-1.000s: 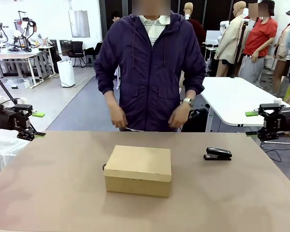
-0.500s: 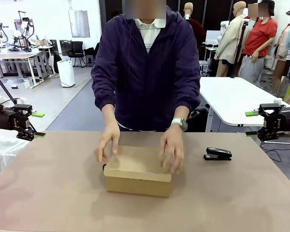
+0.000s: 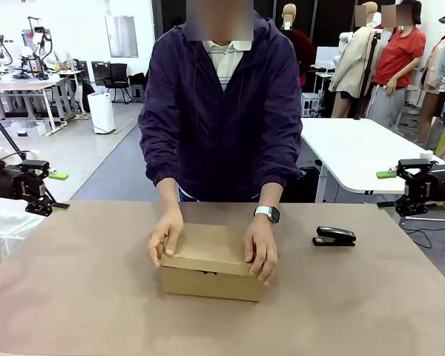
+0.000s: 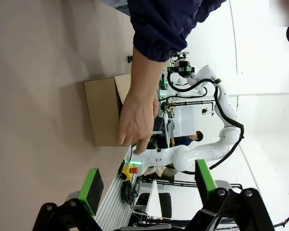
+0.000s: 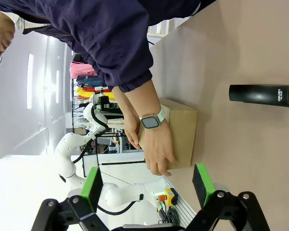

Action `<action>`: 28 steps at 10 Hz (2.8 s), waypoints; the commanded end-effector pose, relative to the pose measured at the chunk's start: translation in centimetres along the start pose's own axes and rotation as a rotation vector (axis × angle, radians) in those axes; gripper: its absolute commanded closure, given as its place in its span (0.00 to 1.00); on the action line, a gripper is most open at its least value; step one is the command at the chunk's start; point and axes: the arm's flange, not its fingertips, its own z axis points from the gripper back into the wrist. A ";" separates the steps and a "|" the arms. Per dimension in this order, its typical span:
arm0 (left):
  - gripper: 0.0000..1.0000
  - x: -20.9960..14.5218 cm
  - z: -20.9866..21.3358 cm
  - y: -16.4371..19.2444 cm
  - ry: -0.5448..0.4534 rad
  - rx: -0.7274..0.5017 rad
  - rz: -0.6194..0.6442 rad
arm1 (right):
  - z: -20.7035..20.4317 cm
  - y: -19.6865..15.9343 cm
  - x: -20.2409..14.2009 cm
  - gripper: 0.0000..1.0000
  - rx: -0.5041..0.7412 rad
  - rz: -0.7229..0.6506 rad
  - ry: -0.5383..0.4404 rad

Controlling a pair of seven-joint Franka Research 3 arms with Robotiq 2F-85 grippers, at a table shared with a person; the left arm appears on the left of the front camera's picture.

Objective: Pack the items into the box.
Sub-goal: Close the Mailer Box.

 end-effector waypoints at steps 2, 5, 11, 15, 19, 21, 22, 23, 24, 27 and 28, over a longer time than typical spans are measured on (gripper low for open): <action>0.00 -0.1 0.0 -0.4 0.005 0.008 -0.004 | -0.3 0.4 -0.5 0.00 0.001 0.002 -0.014; 0.00 -0.1 0.0 -0.4 0.005 0.008 -0.004 | -0.3 0.4 -0.5 0.00 0.001 0.002 -0.014; 0.00 -0.1 0.0 -0.4 0.005 0.008 -0.004 | -0.3 0.4 -0.5 0.00 0.001 0.002 -0.014; 0.00 -0.1 0.0 -0.4 0.005 0.008 -0.004 | -0.3 0.4 -0.5 0.00 0.001 0.002 -0.014; 0.00 -0.1 0.0 -0.4 0.005 0.008 -0.004 | -0.3 0.4 -0.5 0.00 0.001 0.002 -0.014; 0.00 -0.1 0.0 -0.4 0.005 0.008 -0.004 | -0.3 0.4 -0.5 0.00 0.001 0.002 -0.014; 0.00 -0.1 0.0 -0.4 0.005 0.008 -0.004 | -0.3 0.4 -0.5 0.00 0.001 0.002 -0.014; 0.00 -0.1 0.0 -0.4 0.005 0.008 -0.004 | -0.3 0.4 -0.5 0.00 0.001 0.002 -0.014; 0.00 -0.1 0.0 -0.4 0.005 0.008 -0.004 | -0.3 0.4 -0.5 0.00 0.001 0.002 -0.014; 0.00 -0.1 0.0 -0.4 0.005 0.008 -0.004 | -0.3 0.4 -0.5 0.00 0.001 0.002 -0.014; 0.00 -0.1 0.0 -0.4 0.005 0.008 -0.004 | -0.3 0.4 -0.5 0.00 0.001 0.002 -0.014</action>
